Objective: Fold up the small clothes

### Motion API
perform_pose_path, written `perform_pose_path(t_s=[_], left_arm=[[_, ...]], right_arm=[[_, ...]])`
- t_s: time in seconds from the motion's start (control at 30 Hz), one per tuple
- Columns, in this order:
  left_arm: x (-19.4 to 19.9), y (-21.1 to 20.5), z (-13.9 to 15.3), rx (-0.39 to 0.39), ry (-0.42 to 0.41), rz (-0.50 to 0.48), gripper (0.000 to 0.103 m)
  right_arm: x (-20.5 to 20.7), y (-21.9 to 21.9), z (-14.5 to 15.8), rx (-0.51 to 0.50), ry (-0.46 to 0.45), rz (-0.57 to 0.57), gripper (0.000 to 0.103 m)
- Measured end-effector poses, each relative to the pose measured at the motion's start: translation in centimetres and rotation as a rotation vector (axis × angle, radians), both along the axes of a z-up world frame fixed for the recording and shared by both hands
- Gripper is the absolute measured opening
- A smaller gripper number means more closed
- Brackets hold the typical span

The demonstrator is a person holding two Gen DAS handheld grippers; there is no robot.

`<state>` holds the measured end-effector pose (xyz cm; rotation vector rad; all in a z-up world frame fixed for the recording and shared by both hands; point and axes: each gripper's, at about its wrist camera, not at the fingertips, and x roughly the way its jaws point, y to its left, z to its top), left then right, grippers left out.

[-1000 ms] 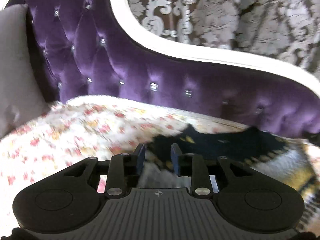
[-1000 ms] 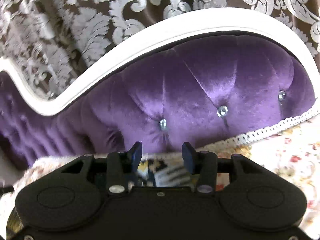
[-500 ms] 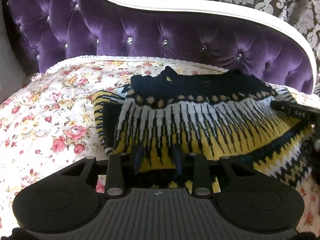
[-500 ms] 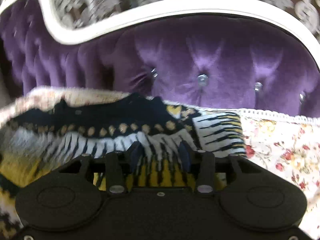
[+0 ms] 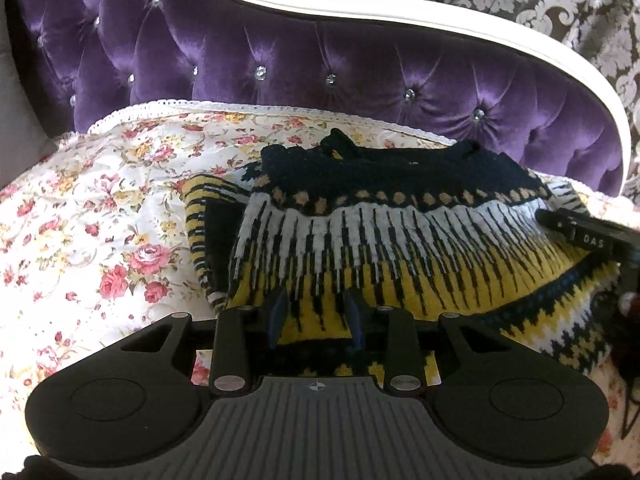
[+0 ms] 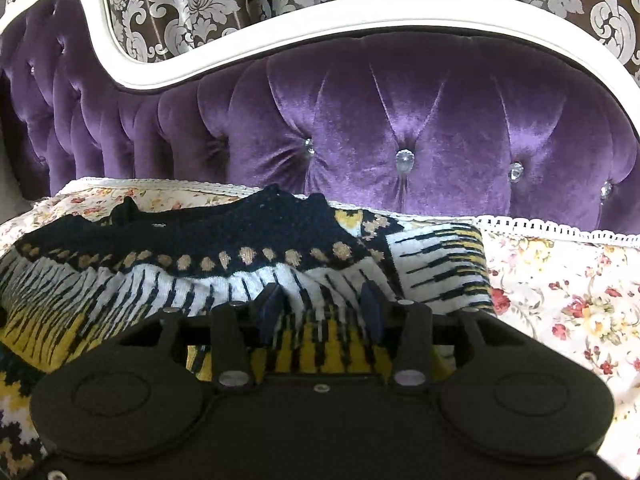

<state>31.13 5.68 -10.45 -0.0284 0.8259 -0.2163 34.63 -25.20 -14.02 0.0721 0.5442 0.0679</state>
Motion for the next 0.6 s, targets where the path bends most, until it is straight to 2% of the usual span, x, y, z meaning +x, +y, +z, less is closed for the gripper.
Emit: perform_pose_path(t_s=[0.23,0.33,0.47,0.6], left_arm=[[-0.3,0.0,0.0,0.002,0.001,-0.006,0.032],[-0.3,-0.1,0.0,0.000,0.002,0.003,0.032],[-0.1,-0.4,-0.1,0.017,0.007,0.007,0.033],[0.1,-0.8,-0.1,0.028,0.010,0.006,0.036]], right_arm=[[-0.1,0.0,0.0,0.004,-0.005,0.010,0.056],[0.0,0.2,0.0,0.001,-0.004,0.024,0.060],[0.0,0.5,0.0,-0.003,-0.001,0.072,0.074],[0.0,1.0,0.0,-0.030,-0.004,0.069,0.075]])
